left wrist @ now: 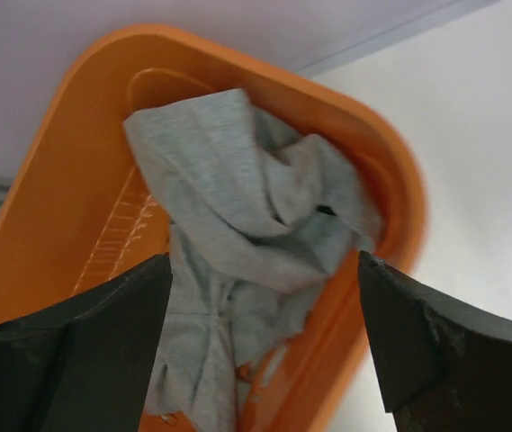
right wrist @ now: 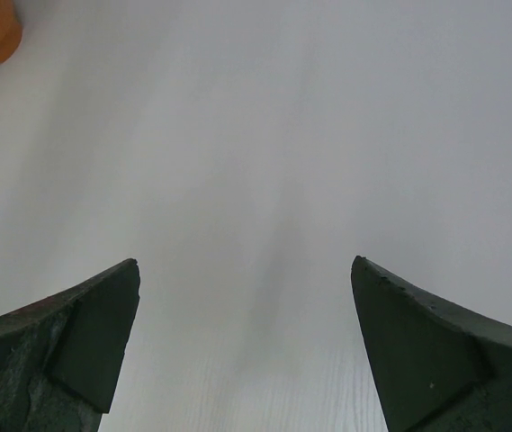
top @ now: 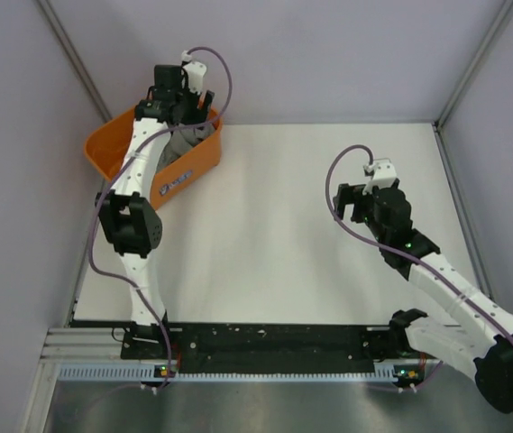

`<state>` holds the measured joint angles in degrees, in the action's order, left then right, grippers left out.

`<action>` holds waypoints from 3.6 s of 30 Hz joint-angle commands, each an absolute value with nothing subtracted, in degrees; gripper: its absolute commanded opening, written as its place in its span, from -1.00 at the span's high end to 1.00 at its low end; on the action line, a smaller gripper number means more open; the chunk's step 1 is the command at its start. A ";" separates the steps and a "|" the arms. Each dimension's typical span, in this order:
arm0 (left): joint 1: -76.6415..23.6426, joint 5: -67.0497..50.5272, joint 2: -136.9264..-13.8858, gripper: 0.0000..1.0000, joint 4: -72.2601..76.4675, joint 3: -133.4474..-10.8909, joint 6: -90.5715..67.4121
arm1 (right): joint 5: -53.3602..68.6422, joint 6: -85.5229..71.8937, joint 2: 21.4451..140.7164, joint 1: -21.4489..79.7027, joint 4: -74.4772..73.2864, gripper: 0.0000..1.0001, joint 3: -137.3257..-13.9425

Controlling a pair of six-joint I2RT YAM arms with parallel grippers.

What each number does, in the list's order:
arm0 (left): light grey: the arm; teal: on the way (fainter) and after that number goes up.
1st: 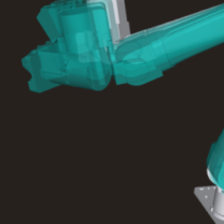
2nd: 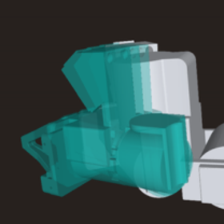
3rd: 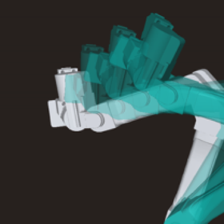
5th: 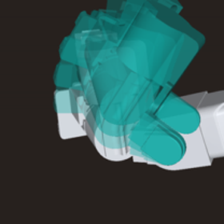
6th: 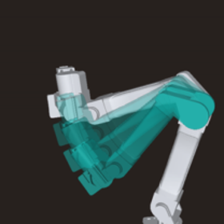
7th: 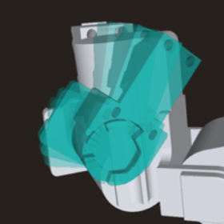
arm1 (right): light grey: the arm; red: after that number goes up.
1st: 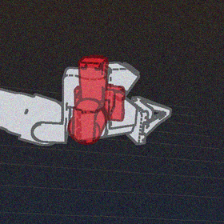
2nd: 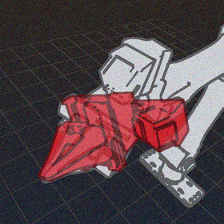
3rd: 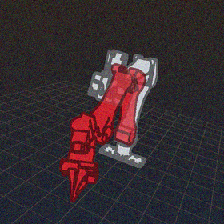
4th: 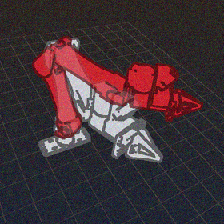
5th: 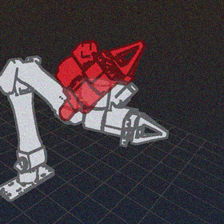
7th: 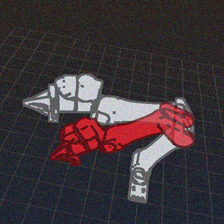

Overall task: Fold and stack the t-shirts
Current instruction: Grab crumpled tshirt from bin with the left arm, then move the tshirt to the center of the board

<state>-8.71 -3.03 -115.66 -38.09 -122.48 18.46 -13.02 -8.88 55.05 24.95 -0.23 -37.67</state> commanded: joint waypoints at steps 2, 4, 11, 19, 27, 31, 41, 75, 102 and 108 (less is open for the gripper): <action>-6.50 7.65 -125.67 -0.93 -34.65 -132.10 15.88 | -14.15 -7.21 55.02 24.43 -2.37 -0.97 -41.57; -7.03 8.79 -129.27 -0.97 -30.52 -132.62 19.32 | -14.94 -6.95 54.76 24.43 -3.60 -0.97 -42.18; -8.96 7.37 -136.92 -0.97 -22.78 -134.56 25.83 | -19.24 -5.45 53.44 24.43 -6.41 -0.97 -43.15; -8.96 16.96 -142.56 -0.05 -15.99 -138.08 29.09 | -20.30 -1.41 55.01 24.43 -7.12 -0.97 -45.70; -7.56 18.37 -128.09 1.00 -17.05 -135.97 29.62 | -16.97 -1.23 58.88 24.43 -5.63 -0.97 -49.65; -7.65 13.47 -114.46 1.00 -21.00 -135.97 30.76 | -13.98 -2.19 58.89 24.43 -4.66 -0.97 -50.54; -18.18 -6.23 -95.37 1.00 -47.35 -154.51 28.84 | 1.48 -4.04 55.37 24.43 -2.37 -0.97 -50.54; -24.61 -19.95 -107.76 1.00 -35.68 -113.83 13.18 | 9.77 13.09 76.87 42.44 -23.63 -0.81 -54.22; -29.52 -46.50 -89.30 -0.43 -86.92 -88.07 69.51 | -29.36 12.68 109.32 18.21 -29.27 0.92 -80.21; -30.59 -39.23 -86.31 -0.43 -74.30 -83.07 59.62 | -11.01 -1.38 109.26 9.67 -33.31 0.00 -96.51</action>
<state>-31.66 -42.87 -90.28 -74.67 -85.76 62.39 -20.53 9.65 113.58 12.56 -33.52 -89.60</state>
